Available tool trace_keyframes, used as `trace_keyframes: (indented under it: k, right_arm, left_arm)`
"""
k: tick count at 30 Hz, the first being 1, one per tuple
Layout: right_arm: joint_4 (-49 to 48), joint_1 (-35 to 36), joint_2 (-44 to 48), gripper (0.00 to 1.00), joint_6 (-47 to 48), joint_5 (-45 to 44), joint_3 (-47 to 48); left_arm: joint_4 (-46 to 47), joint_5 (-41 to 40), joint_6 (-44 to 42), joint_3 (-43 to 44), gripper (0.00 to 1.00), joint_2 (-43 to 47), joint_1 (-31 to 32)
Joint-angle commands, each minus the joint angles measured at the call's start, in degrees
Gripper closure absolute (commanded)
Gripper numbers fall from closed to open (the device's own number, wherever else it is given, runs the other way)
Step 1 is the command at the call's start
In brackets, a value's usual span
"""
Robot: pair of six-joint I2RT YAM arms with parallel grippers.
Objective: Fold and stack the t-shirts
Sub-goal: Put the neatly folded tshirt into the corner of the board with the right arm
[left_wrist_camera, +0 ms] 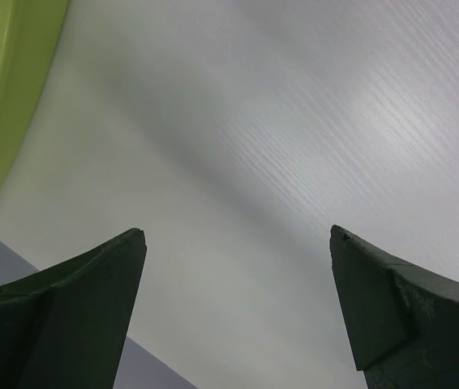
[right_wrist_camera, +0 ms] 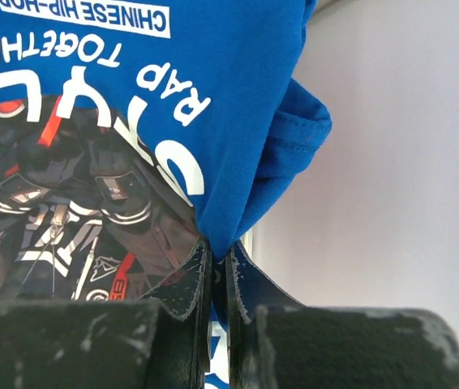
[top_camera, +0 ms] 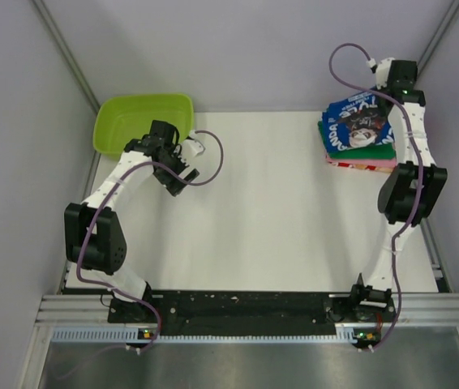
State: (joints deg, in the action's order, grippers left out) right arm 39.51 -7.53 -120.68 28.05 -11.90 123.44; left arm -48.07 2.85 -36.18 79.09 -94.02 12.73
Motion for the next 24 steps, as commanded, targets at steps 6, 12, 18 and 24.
trace_keyframes:
  k: [6,12,18,24]
  right_arm:
    - [-5.93,-3.98,-7.45,0.99,-2.56,-2.41,0.31]
    - [-7.51,-5.39,-7.03,0.01,-5.37,-9.27,3.64]
    - [-7.43,-4.34,2.1,0.01,-10.12,-5.86,1.82]
    - [-10.67,0.31,14.84,0.01,-12.84,1.94,-12.05]
  left_arm:
    - [-0.53,-1.0,-0.64,0.28,0.01,0.85,-0.34]
    - [-0.62,-1.01,-0.73,-0.34,0.01,0.77,-0.34]
    - [-0.44,0.04,-0.11,-0.16,0.01,1.12,-0.34]
    - [1.57,2.41,0.76,-3.14,0.01,3.05,-0.34]
